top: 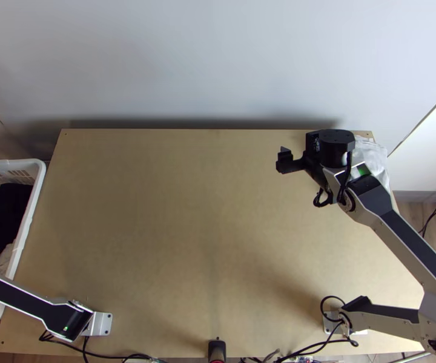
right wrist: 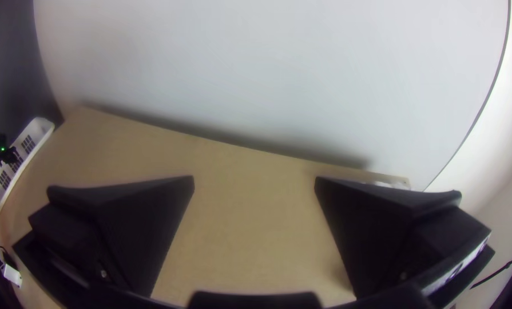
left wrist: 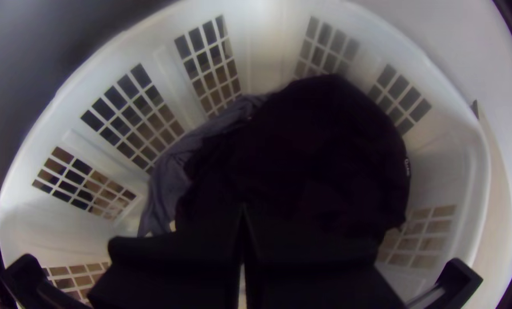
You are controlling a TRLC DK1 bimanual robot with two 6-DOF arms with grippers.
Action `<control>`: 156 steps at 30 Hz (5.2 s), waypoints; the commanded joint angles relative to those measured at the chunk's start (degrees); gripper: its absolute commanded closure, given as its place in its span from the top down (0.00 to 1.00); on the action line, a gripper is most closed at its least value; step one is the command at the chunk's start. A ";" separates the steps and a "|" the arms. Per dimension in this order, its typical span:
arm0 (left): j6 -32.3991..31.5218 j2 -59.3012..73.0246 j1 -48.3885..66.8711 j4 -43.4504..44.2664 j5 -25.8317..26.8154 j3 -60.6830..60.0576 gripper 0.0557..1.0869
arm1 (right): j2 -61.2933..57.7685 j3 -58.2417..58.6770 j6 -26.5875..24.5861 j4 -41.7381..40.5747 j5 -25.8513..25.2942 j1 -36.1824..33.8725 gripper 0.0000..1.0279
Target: Fold the t-shirt
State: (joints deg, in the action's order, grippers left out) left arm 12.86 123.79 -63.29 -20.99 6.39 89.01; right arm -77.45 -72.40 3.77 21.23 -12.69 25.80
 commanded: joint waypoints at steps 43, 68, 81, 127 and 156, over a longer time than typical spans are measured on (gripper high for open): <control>4.98 17.63 0.09 -3.88 -1.82 11.10 0.03 | 0.37 0.77 -5.62 -4.01 -2.43 1.27 0.95; 8.32 13.76 -0.87 -4.85 -1.65 9.51 0.84 | -2.00 1.39 -6.67 -4.89 -3.48 1.80 0.95; 8.85 14.90 0.62 -7.40 -0.24 8.11 0.85 | -2.62 1.39 -8.08 -5.77 -4.19 2.23 0.95; -0.47 -14.10 6.77 -31.57 18.66 21.20 0.04 | -1.74 3.06 -9.22 -7.26 -5.51 2.85 0.95; -18.66 -26.40 2.11 -22.16 15.93 42.65 0.03 | 1.25 5.43 -9.31 -8.40 -5.59 2.85 0.95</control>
State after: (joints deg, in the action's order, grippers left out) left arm -3.97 102.04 -60.51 -46.11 22.70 131.28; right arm -76.49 -67.00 -5.41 13.54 -18.24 28.67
